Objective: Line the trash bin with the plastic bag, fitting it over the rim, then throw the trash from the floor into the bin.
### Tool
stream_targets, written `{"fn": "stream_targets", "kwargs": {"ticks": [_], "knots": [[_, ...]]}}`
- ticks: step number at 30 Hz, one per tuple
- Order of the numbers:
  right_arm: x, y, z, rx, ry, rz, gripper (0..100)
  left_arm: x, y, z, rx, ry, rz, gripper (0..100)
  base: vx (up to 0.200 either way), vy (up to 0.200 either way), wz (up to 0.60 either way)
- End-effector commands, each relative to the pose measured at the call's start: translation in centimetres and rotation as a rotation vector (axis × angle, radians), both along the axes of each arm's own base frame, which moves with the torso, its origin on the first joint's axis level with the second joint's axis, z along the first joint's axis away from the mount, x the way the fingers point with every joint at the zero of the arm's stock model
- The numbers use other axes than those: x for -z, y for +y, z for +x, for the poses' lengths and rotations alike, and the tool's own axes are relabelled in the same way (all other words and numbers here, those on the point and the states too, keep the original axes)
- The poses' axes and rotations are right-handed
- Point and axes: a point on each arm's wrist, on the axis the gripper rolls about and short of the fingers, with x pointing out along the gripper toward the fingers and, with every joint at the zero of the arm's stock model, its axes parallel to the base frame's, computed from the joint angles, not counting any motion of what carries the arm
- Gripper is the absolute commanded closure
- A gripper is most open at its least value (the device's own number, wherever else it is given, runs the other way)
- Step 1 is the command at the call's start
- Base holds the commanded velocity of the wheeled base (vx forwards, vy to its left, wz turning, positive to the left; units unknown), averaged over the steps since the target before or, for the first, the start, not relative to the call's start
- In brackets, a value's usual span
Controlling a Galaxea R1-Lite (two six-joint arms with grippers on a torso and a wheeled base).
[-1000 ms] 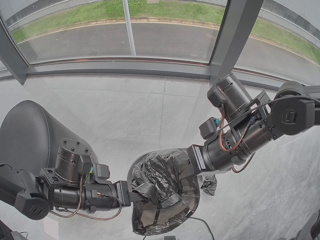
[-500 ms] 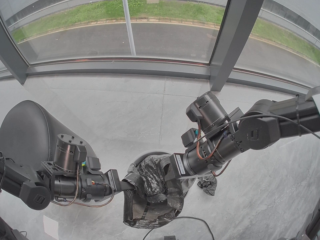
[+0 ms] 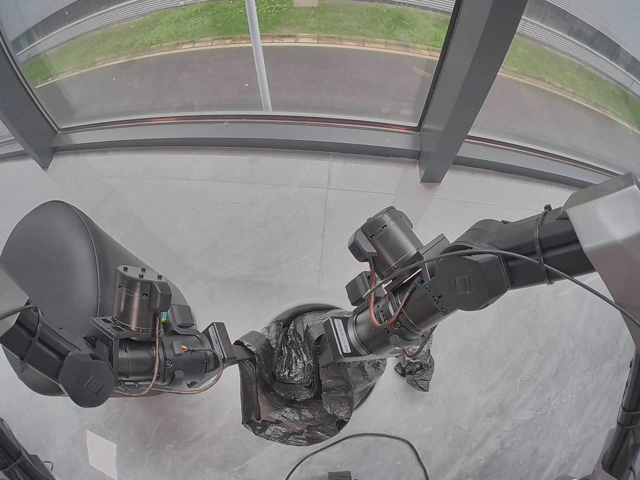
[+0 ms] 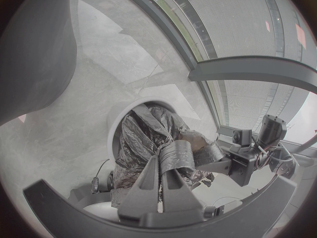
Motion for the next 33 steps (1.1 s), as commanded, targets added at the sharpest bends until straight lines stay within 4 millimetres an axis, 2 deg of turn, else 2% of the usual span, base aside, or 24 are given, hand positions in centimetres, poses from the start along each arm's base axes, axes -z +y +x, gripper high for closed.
{"fn": "stream_targets", "kwargs": {"ticks": [1,10,14,17,26,33], "knots": [[0.9,0.5,0.5,-0.002,0.012,-0.011,100,0.1,1.0,0.8,-0.043,-0.008,-0.003,100,0.0,0.0,0.0],[1.3,0.8,0.5,-0.008,0.019,-0.018,100,-1.8,3.5,1.6,-0.14,-0.098,-0.034,100,0.0,0.0,0.0],[1.7,0.7,0.6,-0.005,0.025,-0.027,100,-1.9,3.5,1.5,-0.14,-0.098,-0.034,100,0.0,0.0,0.0],[2.1,-0.1,1.4,0.004,0.021,-0.036,100,-1.7,3.5,1.6,-0.138,-0.095,-0.034,100,0.0,0.0,0.0],[3.5,-2.4,3.8,0.025,-0.001,-0.065,100,-1.3,3.0,3.3,-0.138,-0.093,-0.033,100,0.0,0.0,0.0],[4.6,-2.4,4.4,0.012,-0.019,-0.072,100,-1.3,2.7,4.5,-0.14,-0.106,-0.037,100,0.0,0.0,0.0]]}}
